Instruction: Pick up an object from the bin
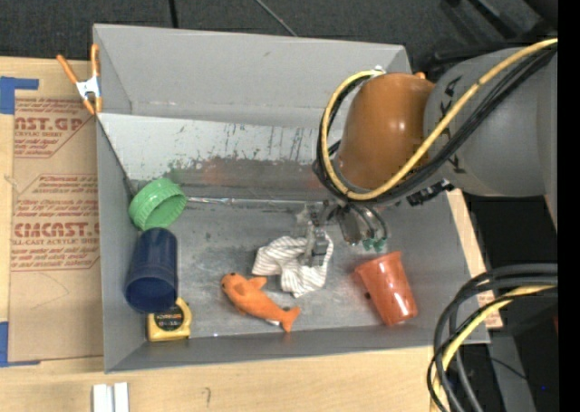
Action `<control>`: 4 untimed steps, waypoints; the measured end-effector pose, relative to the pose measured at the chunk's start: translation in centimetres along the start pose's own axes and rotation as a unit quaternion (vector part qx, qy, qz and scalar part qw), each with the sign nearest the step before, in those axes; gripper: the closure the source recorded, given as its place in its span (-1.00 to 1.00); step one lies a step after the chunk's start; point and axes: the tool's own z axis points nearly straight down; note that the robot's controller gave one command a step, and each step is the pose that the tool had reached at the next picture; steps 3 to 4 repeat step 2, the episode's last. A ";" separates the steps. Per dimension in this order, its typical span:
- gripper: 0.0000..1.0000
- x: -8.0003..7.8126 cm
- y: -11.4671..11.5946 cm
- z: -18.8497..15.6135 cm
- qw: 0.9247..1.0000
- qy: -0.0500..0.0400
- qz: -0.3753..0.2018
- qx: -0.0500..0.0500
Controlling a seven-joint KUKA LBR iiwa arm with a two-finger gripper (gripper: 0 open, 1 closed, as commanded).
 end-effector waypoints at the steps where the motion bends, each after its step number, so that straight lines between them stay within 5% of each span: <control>1: 1.00 0.0 0.0 0.0 1.000 0.000 0.000 0.000; 2: 1.00 -1.8 -1.8 -7.9 1.000 -0.001 0.004 0.001; 4: 1.00 -1.8 -1.8 -7.9 1.000 -0.001 0.004 0.001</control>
Offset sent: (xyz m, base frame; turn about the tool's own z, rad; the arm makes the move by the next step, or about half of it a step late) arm 0.0190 -0.0165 0.0792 0.0070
